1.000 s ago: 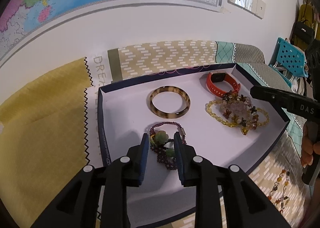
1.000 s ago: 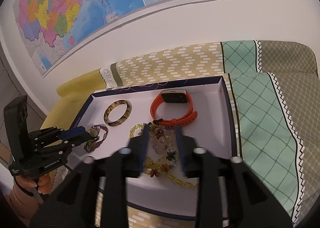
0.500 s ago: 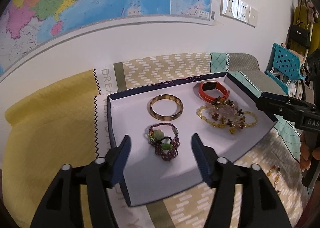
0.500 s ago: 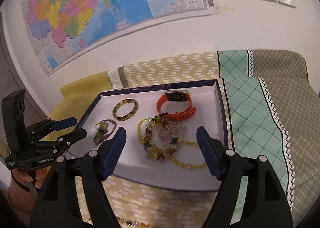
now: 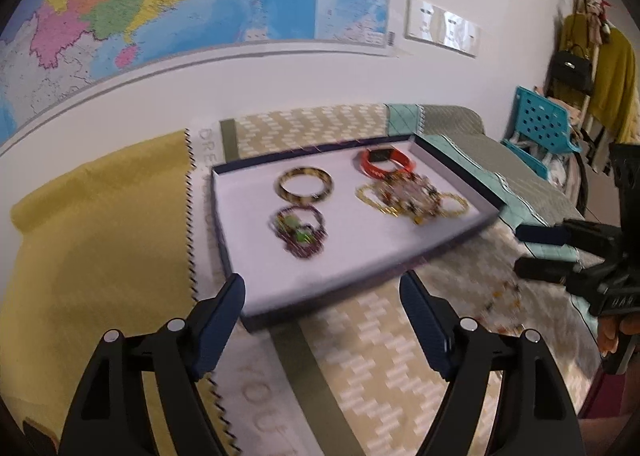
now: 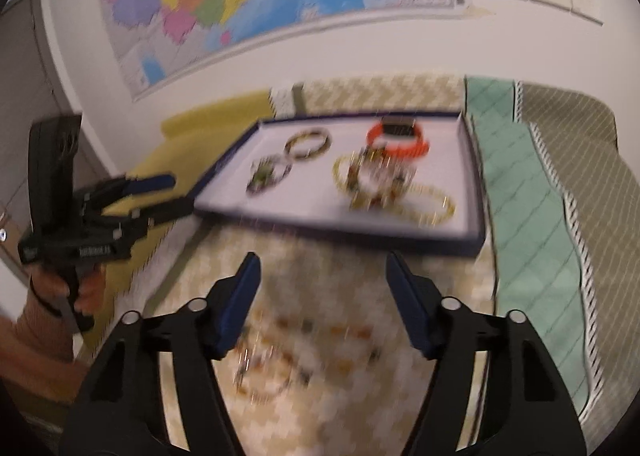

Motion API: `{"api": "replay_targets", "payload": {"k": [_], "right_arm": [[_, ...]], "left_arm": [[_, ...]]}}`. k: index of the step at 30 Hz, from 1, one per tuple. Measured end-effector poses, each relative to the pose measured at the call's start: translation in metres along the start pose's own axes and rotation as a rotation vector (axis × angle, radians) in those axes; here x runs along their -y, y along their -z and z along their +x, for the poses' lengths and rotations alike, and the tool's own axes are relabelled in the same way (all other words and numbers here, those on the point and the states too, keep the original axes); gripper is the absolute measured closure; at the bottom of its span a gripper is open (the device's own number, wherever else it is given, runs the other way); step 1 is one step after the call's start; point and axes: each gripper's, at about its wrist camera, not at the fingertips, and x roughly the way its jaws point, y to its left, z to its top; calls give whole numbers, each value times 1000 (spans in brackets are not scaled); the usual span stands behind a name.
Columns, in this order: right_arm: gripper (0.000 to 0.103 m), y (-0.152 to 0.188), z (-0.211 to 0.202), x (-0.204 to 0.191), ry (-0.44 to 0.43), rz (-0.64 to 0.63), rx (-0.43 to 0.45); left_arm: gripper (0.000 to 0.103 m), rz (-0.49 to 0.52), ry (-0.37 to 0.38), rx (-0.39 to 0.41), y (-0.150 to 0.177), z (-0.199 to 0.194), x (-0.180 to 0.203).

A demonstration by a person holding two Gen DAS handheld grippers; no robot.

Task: Organize jewelry
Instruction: 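Open both grippers and withdraw them from the box toward the bedspread, then grasp the long amber-bead necklace with the right gripper while the left approaches the gold pendant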

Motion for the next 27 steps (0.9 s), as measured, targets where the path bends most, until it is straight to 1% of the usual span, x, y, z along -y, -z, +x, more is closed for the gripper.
{"api": "replay_targets", "payload": {"k": [1, 2, 5, 9, 11, 12, 13, 15, 20, 23, 24, 25, 27], "right_arm": [[48, 8, 2, -3, -5, -7, -26], [49, 13, 3, -4, -10, -10, -41], [51, 28, 5, -10, -20, -19, -81], [54, 38, 4, -21, -40, -49, -87], [58, 40, 5, -26, -25, -73, -85], [67, 40, 5, -28, -16, -89, -87], [84, 40, 6, -29, -15, -95, -88], [102, 41, 7, -30, -3, -104, -98], [102, 37, -3, -16, 6, -44, -59], [102, 34, -10, -5, -5, 3, -42], [102, 34, -10, -4, -4, 5, -48], [97, 34, -10, -5, 5, 2, -48], [95, 35, -8, -7, -11, -2, -54]], "left_arm": [[26, 6, 5, -1, 3, -1, 3], [26, 13, 8, -2, 7, -2, 6], [26, 39, 25, -15, 15, -1, 16], [26, 59, 60, -35, 26, 0, 25], [26, 52, 74, -49, 31, 2, 26], [26, 50, 77, -54, 32, 2, 27], [26, 48, 79, -58, 34, 2, 27], [26, 44, 78, -67, 38, 3, 27], [26, 37, 92, -76, 42, 0, 25], [26, 60, 129, -79, 45, -3, 31], [26, 69, 144, -81, 45, -3, 34], [26, 80, 158, -83, 46, -4, 37], [26, 123, 190, -84, 48, -5, 48]]}}
